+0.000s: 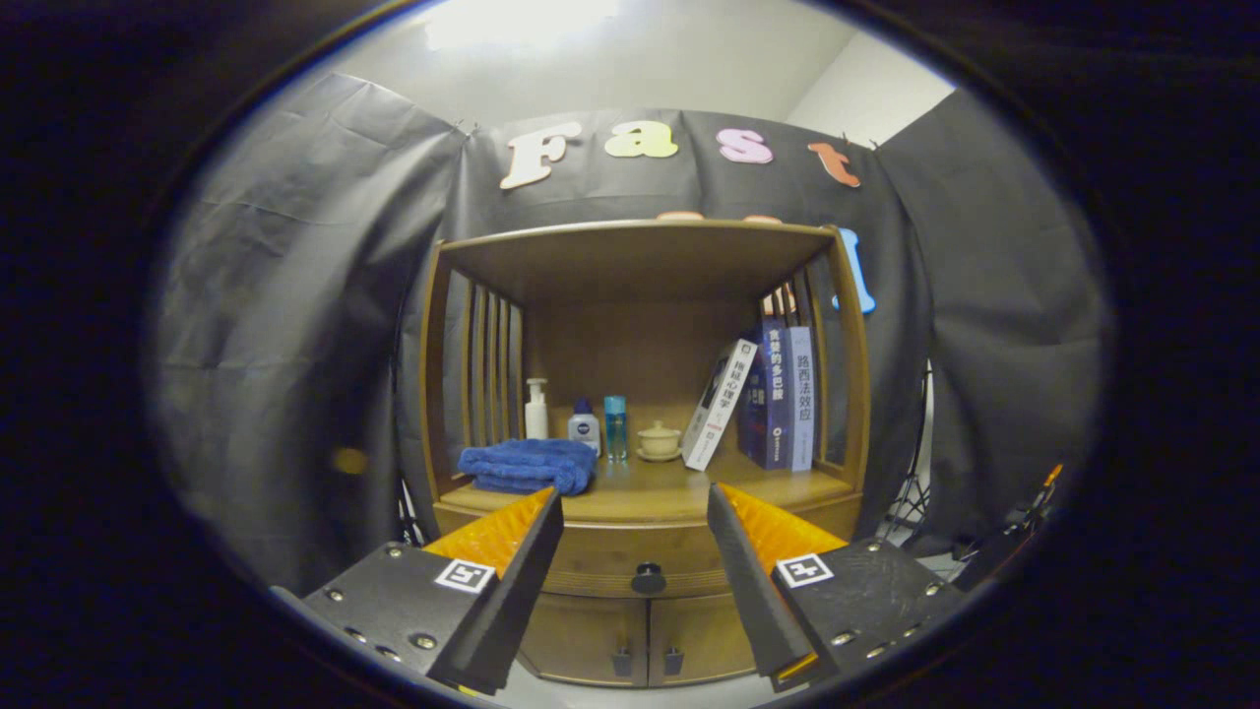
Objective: Pull open the drawer, take out the items inside it, and place them on the countertop above the cabinet.
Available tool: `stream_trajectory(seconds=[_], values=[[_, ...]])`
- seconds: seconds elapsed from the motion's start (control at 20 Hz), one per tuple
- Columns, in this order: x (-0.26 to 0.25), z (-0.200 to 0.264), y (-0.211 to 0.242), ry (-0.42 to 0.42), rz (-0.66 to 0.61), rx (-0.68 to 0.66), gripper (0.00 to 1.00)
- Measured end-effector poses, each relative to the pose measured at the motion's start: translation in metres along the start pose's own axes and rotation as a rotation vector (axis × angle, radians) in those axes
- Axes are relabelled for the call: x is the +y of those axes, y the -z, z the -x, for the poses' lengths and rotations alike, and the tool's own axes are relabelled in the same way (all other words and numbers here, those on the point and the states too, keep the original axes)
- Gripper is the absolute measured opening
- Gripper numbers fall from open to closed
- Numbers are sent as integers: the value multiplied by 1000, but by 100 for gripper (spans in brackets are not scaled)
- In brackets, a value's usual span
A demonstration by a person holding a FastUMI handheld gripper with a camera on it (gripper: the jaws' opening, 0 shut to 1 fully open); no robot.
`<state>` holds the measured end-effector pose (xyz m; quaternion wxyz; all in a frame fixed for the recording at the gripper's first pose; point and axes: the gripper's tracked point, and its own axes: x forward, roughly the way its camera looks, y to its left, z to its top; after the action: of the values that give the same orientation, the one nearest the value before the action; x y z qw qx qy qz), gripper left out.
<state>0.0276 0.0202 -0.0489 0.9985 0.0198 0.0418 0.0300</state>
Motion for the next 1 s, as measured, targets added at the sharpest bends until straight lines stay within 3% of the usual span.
stream_trajectory(seconds=[0.55,1.0], values=[[10,-53,90,-6,-90,145,91],[-9,-113,173,61,-132,307,87]])
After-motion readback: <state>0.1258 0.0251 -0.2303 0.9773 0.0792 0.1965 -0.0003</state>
